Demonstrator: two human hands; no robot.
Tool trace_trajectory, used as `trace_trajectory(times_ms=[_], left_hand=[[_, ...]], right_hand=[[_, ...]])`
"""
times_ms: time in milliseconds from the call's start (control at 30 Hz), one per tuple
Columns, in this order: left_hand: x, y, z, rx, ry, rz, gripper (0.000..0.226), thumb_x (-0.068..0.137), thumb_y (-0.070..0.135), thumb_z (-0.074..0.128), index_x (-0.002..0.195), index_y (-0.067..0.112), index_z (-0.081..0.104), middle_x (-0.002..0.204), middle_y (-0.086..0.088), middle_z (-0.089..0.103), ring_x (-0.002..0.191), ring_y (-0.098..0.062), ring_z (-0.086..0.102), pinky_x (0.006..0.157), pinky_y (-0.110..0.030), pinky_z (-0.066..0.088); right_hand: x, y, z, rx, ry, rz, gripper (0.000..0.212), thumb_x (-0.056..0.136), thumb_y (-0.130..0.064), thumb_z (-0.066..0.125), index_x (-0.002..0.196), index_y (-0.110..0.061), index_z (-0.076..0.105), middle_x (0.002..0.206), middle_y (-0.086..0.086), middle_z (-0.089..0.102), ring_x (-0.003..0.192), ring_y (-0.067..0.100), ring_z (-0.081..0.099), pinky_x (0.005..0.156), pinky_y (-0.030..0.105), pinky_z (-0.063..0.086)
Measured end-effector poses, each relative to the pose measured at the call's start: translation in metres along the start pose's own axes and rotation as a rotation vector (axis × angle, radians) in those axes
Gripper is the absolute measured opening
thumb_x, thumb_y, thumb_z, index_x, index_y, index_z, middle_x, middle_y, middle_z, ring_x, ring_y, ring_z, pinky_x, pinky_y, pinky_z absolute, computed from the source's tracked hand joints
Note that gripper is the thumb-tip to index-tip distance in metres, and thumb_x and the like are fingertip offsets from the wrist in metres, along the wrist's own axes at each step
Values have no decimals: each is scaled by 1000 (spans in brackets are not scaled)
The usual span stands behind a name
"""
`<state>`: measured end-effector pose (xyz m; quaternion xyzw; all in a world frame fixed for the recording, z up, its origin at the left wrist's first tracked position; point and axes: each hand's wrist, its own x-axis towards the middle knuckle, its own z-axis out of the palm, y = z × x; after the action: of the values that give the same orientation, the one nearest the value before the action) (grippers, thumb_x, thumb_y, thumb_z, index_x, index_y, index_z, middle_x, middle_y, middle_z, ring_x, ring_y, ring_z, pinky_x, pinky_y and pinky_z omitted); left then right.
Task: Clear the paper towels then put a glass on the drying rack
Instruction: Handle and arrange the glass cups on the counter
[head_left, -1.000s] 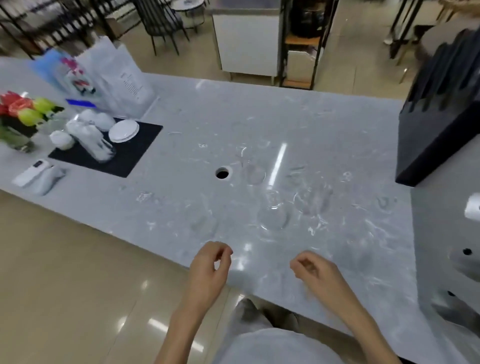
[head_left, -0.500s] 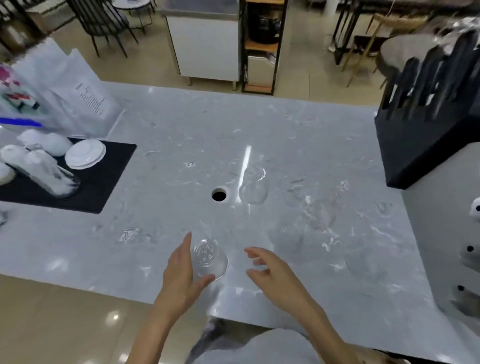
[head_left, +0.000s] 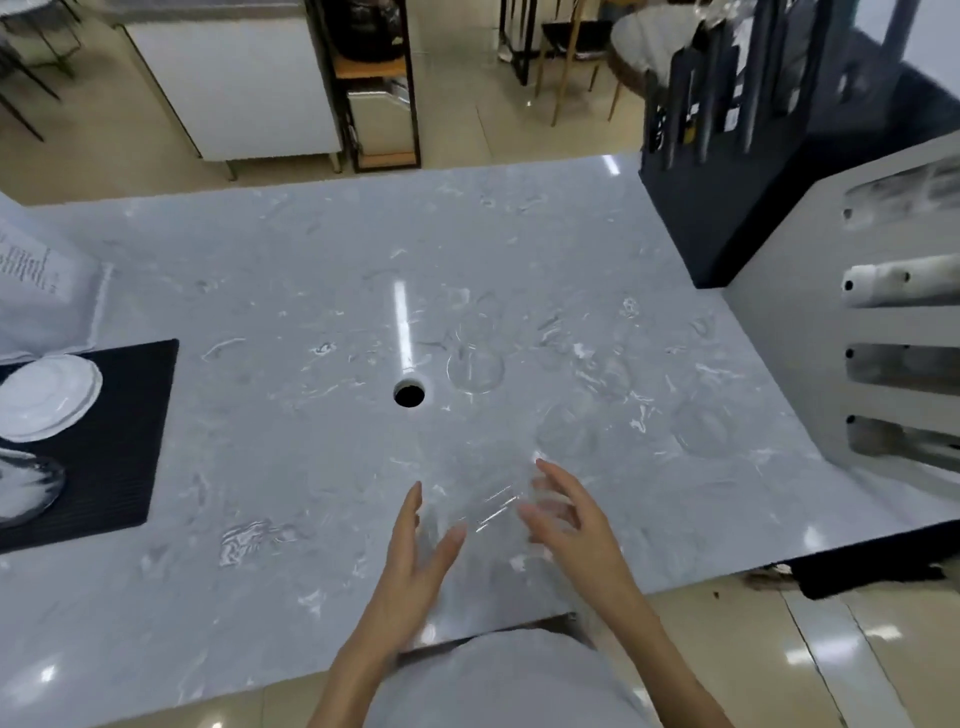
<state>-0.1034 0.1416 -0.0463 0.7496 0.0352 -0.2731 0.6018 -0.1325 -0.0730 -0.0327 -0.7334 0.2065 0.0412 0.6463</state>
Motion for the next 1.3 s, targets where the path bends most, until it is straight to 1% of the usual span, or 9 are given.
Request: trace_trajectory(times_ms=[100, 267, 400, 500, 633, 867, 1100, 1200, 1300], left_hand=[[20, 13, 9, -125, -167, 23, 71, 82, 76, 57, 143, 71, 21, 147, 40, 32, 127, 23, 45, 104, -23, 45], [52, 41, 25, -168, -231, 149, 54, 86, 65, 58, 135, 64, 37, 141, 20, 42, 122, 2, 60, 95, -24, 57], [85, 64, 15, -224, -311, 165, 70, 80, 77, 60, 143, 60, 36, 148, 26, 43, 136, 1, 50, 108, -32, 50], [127, 78, 5, -262, -115, 222, 59, 84, 68, 63, 139, 52, 47, 147, 29, 48, 139, 1, 47, 106, -21, 46], [198, 81, -3, 91, 51, 199, 99, 91, 26, 77, 162, 20, 8, 169, 3, 14, 155, -16, 16, 121, -30, 19], [255, 64, -4, 253, -143, 224, 134, 75, 34, 90, 162, 24, -12, 171, -3, 5, 157, -22, 11, 125, -43, 21], [234, 28, 0, 256, 39, 304, 91, 83, 44, 81, 155, 18, 32, 159, -1, 42, 144, -20, 43, 117, -45, 39], [204, 1, 1, 186, 91, 387, 73, 86, 43, 79, 147, 24, 44, 143, 6, 56, 130, -15, 55, 104, -46, 48], [176, -32, 2, 170, 104, 402, 73, 83, 54, 75, 145, 26, 46, 142, 9, 54, 132, -16, 52, 106, -43, 46]], right_hand=[[-11, -11, -16, 209, -22, 97, 51, 82, -46, 75, 129, -51, 57, 127, -1, 59, 98, 16, 75, 84, 34, 62], [-7, -34, -25, 243, 36, 60, 43, 91, -20, 71, 128, -37, 60, 124, 6, 56, 97, 20, 74, 77, 25, 61], [9, -70, -29, 106, 149, -65, 53, 83, -32, 75, 132, -37, 57, 126, -2, 55, 105, 17, 68, 80, 25, 61], [38, -107, -36, -48, 229, -245, 65, 76, -47, 74, 137, -44, 51, 126, -16, 50, 110, 0, 59, 82, 11, 54], [111, -156, -34, -379, 147, -374, 71, 81, -49, 71, 143, -50, 37, 125, -27, 40, 113, -8, 52, 81, 9, 52], [229, -141, 16, -884, -156, -161, 79, 86, -35, 71, 154, -27, 31, 150, 3, 36, 127, 21, 52, 102, 29, 43], [204, -98, 41, -924, -217, -165, 79, 88, -32, 66, 155, -32, 25, 151, -3, 34, 123, 18, 55, 97, 27, 48], [174, -86, 34, -923, -341, -179, 85, 88, -37, 63, 157, -36, 13, 156, -7, 32, 138, 17, 41, 111, 32, 34], [141, -58, 9, -1191, -93, -222, 81, 91, -53, 55, 157, -39, 9, 165, -6, 19, 154, 29, 3, 121, 52, -2]])
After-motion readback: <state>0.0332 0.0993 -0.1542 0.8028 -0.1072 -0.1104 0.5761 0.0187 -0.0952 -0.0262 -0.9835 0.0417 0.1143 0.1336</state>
